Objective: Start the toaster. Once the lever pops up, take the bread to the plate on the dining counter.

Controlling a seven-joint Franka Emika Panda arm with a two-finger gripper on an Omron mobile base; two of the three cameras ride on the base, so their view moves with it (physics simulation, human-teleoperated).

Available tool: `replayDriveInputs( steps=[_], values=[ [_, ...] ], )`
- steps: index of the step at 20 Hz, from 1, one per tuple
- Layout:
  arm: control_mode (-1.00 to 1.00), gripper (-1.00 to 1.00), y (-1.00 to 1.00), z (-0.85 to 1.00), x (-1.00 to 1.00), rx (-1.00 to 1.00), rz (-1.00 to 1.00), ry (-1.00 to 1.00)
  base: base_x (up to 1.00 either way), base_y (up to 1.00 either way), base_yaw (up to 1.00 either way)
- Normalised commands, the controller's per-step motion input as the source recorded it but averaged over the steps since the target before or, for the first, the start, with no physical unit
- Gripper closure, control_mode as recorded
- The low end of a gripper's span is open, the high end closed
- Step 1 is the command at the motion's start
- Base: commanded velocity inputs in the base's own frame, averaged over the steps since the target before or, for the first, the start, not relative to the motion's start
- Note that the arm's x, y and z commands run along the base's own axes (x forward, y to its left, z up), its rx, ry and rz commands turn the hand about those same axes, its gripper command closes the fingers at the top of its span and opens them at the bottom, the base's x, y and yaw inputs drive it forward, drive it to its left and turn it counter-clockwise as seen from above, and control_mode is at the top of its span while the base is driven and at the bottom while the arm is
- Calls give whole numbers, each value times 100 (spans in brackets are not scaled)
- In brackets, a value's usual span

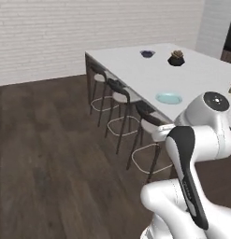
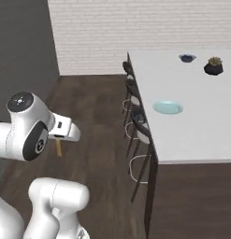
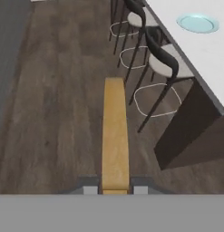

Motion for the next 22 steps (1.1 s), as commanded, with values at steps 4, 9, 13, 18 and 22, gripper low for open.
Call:
replayDriveInputs(
  steps=[4,9,13,18,22],
  values=[
    [100,100,0,0,0,0,0,0,76,100,-48],
    [100,100,0,0,0,0,0,0,75,90,-63],
    [100,100,0,0,0,0,0,0,57,75,-73],
    [100,100,0,0,0,0,0,0,47,66,-77],
    [100,100,0,0,0,0,0,0,37,58,-81]
  ],
)
